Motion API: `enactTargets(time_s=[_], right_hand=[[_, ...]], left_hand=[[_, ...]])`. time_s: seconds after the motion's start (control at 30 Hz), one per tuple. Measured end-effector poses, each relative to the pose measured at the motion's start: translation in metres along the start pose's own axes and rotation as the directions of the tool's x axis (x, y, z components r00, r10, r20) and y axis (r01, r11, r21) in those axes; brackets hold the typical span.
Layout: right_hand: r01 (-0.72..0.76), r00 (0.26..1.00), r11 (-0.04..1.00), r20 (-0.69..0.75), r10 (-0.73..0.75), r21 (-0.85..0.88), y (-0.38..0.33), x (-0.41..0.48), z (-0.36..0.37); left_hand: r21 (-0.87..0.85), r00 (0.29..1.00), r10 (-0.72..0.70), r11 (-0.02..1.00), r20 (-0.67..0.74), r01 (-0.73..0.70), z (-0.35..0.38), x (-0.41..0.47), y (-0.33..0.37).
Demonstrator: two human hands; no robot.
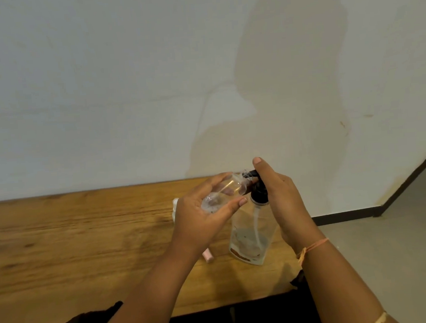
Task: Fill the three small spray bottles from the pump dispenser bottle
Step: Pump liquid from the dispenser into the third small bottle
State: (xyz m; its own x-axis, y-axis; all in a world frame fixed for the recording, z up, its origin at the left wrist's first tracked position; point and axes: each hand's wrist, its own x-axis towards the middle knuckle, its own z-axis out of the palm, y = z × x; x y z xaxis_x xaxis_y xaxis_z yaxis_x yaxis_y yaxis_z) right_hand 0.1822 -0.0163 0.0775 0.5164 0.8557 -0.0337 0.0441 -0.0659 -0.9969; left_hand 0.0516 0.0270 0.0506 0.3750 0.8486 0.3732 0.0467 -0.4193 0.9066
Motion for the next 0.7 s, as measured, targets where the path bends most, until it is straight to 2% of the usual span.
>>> enactTargets(time_s=[0.23, 0.33, 0.5, 0.7], right_hand=[[0.065, 0.998, 0.997, 0.006, -0.065, -0.045, 0.0002, 0.0034, 0.0011], [0.095, 0.995, 0.993, -0.022, -0.097, -0.072, 0.0033, 0.0009, 0.0044], [0.042, 0.998, 0.998, -0.039, -0.044, -0.042, 0.0008, -0.0013, 0.0061], [0.017, 1.000, 0.997, 0.022, -0.015, -0.072, -0.0005, -0.0020, -0.0011]], left_hand=[[-0.010, 1.000, -0.002, 1.000, 0.022, 0.002, 0.0005, -0.0019, -0.0026], [0.036, 1.000, 0.020, 0.999, 0.022, -0.021, -0.0008, -0.0009, -0.0020], [0.085, 0.997, 0.075, 0.994, 0.012, -0.075, -0.0018, 0.0010, -0.0023], [0.068, 0.996, 0.079, 0.994, 0.036, -0.081, -0.0016, 0.0016, -0.0049]])
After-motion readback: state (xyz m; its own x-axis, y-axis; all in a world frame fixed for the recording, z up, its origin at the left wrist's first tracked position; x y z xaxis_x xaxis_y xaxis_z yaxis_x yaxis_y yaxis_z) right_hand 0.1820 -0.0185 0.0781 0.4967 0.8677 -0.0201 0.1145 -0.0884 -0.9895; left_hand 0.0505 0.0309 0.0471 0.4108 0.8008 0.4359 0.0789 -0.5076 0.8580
